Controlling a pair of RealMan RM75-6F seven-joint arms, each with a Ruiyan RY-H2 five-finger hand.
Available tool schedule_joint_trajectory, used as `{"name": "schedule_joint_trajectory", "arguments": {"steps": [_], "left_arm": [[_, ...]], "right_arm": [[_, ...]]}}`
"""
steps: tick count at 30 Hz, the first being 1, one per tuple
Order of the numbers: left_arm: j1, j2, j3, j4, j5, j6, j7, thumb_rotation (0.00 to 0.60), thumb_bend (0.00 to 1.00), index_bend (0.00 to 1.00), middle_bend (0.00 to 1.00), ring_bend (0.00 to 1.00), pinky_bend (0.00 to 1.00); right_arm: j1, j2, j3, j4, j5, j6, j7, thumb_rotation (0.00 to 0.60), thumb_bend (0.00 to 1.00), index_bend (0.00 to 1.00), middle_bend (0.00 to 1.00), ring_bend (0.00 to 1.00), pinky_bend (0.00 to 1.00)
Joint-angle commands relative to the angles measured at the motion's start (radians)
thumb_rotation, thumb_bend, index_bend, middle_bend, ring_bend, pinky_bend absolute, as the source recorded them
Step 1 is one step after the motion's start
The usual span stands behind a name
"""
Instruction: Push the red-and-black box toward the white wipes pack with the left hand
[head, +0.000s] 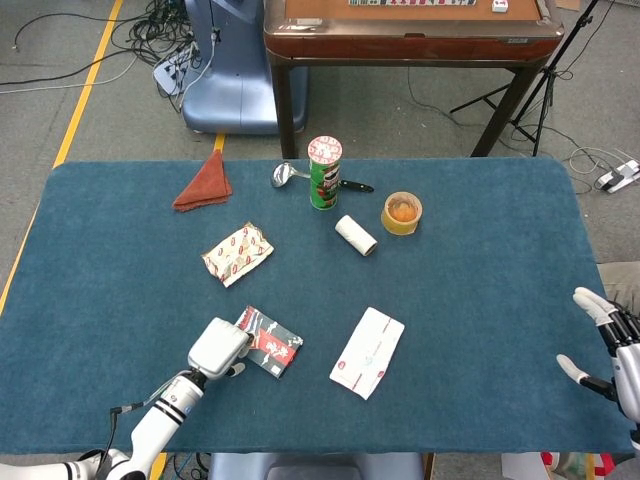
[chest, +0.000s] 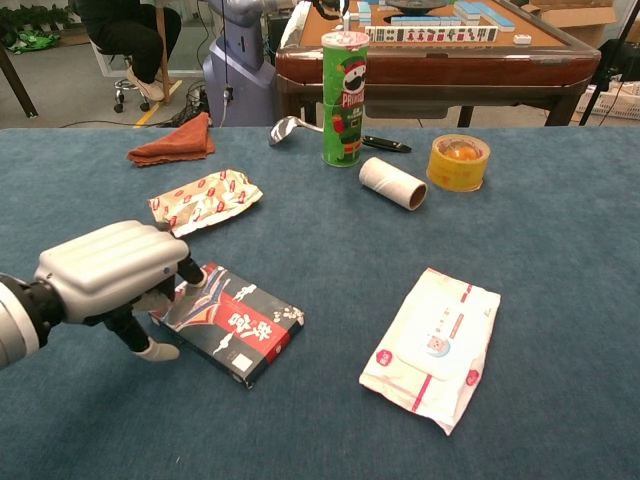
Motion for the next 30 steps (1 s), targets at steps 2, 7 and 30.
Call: {"name": "schedule_joint_trajectory", "arguments": {"steps": [2, 7, 30], "left_arm": [[-0.009, -0.014, -0.009, 0.023, -0.019, -0.013, 0.002, 0.600, 0.00, 0.85, 1.00, 0.87, 1.00], [-0.020, -0.022, -0.023, 0.035, -0.036, -0.020, 0.001, 0.600, 0.00, 0.85, 1.00, 0.87, 1.00], [-0.070, -0.061, -0.075, 0.083, -0.111, -0.044, -0.009, 0.600, 0.00, 0.85, 1.00, 0.87, 1.00]], "right_arm": [[0.002, 0.001, -0.001, 0.000, 0.000, -0.005, -0.001, 0.600, 0.06, 0.18, 0.21, 0.20, 0.35], [0.003, -0.001, 0.000, -0.001, 0.000, -0.007, -0.005, 0.600, 0.06, 0.18, 0.21, 0.20, 0.35], [0.003, 0.002, 0.001, -0.001, 0.001, -0.008, 0.000, 0.600, 0.06, 0.18, 0.21, 0.20, 0.35]]}}
